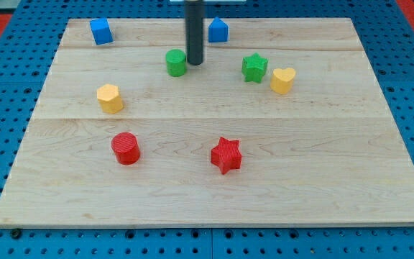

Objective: Move the red star horizontally to the right side of the blue triangle

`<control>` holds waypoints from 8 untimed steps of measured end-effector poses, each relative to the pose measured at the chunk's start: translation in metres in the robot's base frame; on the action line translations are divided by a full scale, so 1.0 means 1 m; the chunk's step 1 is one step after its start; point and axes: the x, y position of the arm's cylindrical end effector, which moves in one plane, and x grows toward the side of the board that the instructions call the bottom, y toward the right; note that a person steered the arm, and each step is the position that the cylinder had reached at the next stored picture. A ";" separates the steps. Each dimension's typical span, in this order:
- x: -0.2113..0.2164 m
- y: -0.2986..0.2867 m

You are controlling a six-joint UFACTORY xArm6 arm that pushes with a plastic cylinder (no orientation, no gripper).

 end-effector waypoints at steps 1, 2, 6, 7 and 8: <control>0.080 -0.018; 0.142 -0.010; 0.224 0.110; 0.191 0.147; 0.150 0.144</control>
